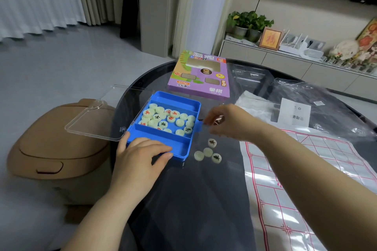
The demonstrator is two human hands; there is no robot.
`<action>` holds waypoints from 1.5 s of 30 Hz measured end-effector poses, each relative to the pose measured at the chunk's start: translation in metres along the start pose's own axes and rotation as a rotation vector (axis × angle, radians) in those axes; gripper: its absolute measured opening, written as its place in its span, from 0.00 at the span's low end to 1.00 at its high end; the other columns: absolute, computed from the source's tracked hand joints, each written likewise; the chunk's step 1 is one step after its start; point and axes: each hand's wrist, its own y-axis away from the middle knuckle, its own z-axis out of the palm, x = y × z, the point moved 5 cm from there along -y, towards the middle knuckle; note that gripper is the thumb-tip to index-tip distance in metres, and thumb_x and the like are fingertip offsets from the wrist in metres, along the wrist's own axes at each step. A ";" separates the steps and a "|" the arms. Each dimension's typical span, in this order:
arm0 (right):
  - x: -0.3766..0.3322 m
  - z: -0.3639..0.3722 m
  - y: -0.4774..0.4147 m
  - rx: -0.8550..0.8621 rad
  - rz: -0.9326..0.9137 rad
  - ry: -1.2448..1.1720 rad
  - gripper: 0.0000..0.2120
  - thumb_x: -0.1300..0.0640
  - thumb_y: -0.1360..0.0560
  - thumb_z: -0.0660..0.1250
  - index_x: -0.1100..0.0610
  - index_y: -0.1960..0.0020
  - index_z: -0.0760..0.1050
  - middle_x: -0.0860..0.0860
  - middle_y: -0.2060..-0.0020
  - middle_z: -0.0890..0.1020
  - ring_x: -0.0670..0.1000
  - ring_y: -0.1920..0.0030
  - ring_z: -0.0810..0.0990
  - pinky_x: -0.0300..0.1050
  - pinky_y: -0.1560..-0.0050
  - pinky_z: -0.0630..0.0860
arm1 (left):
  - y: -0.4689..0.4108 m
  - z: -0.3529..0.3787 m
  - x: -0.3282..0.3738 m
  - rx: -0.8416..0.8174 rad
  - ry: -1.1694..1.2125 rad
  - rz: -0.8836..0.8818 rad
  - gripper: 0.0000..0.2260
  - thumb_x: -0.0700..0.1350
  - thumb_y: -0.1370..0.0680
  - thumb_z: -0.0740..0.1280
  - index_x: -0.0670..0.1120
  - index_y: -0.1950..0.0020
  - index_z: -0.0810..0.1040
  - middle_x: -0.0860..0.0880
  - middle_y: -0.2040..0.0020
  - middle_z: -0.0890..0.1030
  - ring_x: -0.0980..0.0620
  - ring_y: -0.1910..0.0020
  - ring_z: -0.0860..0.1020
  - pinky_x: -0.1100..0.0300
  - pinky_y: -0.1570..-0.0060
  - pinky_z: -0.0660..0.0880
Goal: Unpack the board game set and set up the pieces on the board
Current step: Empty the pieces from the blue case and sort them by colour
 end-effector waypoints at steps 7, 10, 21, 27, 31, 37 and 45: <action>-0.044 0.031 -0.043 -0.045 -0.092 0.285 0.20 0.60 0.26 0.63 0.55 0.34 0.67 0.53 0.37 0.72 0.52 0.41 0.73 0.40 0.51 0.68 | 0.000 -0.002 0.000 0.027 -0.006 0.012 0.16 0.56 0.31 0.57 0.52 0.62 0.83 0.58 0.64 0.82 0.58 0.51 0.70 0.63 0.39 0.50; -0.046 0.042 -0.056 -0.090 -0.046 0.330 0.25 0.57 0.26 0.64 0.55 0.31 0.62 0.54 0.36 0.69 0.54 0.40 0.73 0.42 0.49 0.69 | -0.001 -0.001 -0.001 0.032 -0.016 0.024 0.15 0.55 0.31 0.57 0.53 0.63 0.83 0.59 0.64 0.82 0.59 0.52 0.70 0.59 0.39 0.53; -0.060 0.052 -0.062 -0.164 -0.083 0.421 0.18 0.58 0.25 0.63 0.56 0.37 0.66 0.55 0.39 0.66 0.55 0.54 0.71 0.44 0.55 0.69 | -0.002 0.000 -0.002 0.045 -0.014 0.024 0.14 0.55 0.31 0.58 0.53 0.64 0.83 0.59 0.66 0.81 0.58 0.53 0.70 0.59 0.40 0.54; -0.066 0.052 -0.062 -0.163 -0.135 0.485 0.17 0.58 0.25 0.63 0.57 0.38 0.66 0.55 0.39 0.69 0.56 0.46 0.73 0.45 0.52 0.69 | -0.002 0.001 -0.001 0.017 -0.023 0.018 0.14 0.55 0.31 0.58 0.53 0.64 0.83 0.60 0.65 0.81 0.58 0.52 0.70 0.59 0.40 0.53; -0.066 0.048 -0.062 -0.206 -0.131 0.483 0.16 0.60 0.25 0.62 0.55 0.37 0.68 0.53 0.41 0.73 0.50 0.52 0.71 0.41 0.52 0.69 | -0.002 0.001 -0.001 -0.024 -0.006 0.000 0.08 0.52 0.32 0.65 0.53 0.63 0.83 0.59 0.65 0.82 0.58 0.51 0.70 0.63 0.39 0.50; -0.070 0.050 -0.060 -0.201 -0.175 0.564 0.16 0.58 0.25 0.63 0.56 0.38 0.68 0.52 0.43 0.76 0.51 0.52 0.72 0.41 0.56 0.67 | -0.001 -0.004 -0.003 -0.073 -0.047 -0.042 0.13 0.52 0.32 0.65 0.48 0.56 0.84 0.49 0.52 0.83 0.50 0.50 0.80 0.58 0.35 0.56; -0.067 0.046 -0.059 -0.108 -0.167 0.404 0.15 0.60 0.27 0.64 0.57 0.41 0.70 0.54 0.46 0.76 0.50 0.55 0.70 0.41 0.58 0.67 | 0.003 -0.006 -0.010 -0.155 -0.222 -0.035 0.18 0.54 0.29 0.56 0.49 0.56 0.83 0.49 0.55 0.84 0.45 0.49 0.81 0.54 0.42 0.56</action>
